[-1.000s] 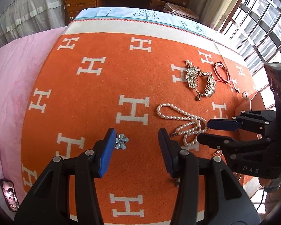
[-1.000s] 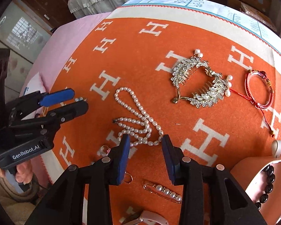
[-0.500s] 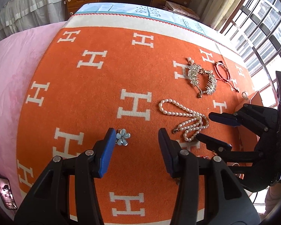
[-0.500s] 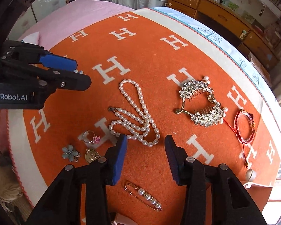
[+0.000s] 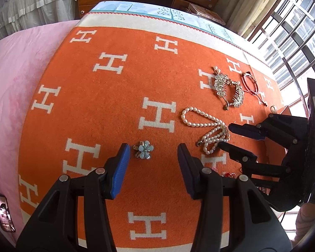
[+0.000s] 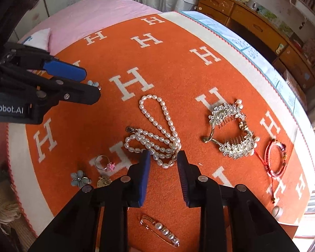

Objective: Organize jewelry
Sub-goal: 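Grasp the pearl necklace with the right tool and lift it, then carry the pearl necklace into the pink box and open the right tool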

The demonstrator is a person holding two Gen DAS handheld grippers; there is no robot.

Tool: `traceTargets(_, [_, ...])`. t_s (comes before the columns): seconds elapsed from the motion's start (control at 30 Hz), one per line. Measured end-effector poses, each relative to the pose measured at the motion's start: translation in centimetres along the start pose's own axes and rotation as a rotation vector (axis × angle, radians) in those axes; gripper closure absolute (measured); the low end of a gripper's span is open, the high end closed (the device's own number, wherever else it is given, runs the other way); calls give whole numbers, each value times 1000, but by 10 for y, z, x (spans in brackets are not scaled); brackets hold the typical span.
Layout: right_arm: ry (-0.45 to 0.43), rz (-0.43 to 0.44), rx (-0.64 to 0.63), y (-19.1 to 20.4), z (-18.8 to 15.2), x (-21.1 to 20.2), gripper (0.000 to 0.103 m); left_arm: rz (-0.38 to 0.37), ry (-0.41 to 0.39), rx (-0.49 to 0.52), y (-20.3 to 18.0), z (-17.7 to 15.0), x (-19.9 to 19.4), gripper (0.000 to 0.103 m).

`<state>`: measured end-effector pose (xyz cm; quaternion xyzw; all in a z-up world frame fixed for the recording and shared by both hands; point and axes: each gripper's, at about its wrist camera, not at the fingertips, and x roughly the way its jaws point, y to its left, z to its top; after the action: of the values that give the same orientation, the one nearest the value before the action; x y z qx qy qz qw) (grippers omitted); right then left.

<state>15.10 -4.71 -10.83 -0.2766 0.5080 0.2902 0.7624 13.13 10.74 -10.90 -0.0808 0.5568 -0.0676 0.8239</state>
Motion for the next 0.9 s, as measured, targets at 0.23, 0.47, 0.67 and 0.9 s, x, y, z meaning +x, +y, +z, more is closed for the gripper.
traceTargets(0.23, [-36, -62, -158, 25, -2, -1, 81, -4, 4, -10, 3, -1, 0, 59])
traceTargets(0.47, [-11, 3, -43, 9, 2, 0, 98, -3, -2, -12, 5, -3, -4, 59])
traceTargets(0.67, [-112, 89, 195, -24, -6, -34, 98, 9, -24, 5, 2, -2, -17, 59])
traceTargets(0.9, [-312, 161, 412, -61, -22, -116, 98, 7, -56, 67, -23, 4, -38, 59])
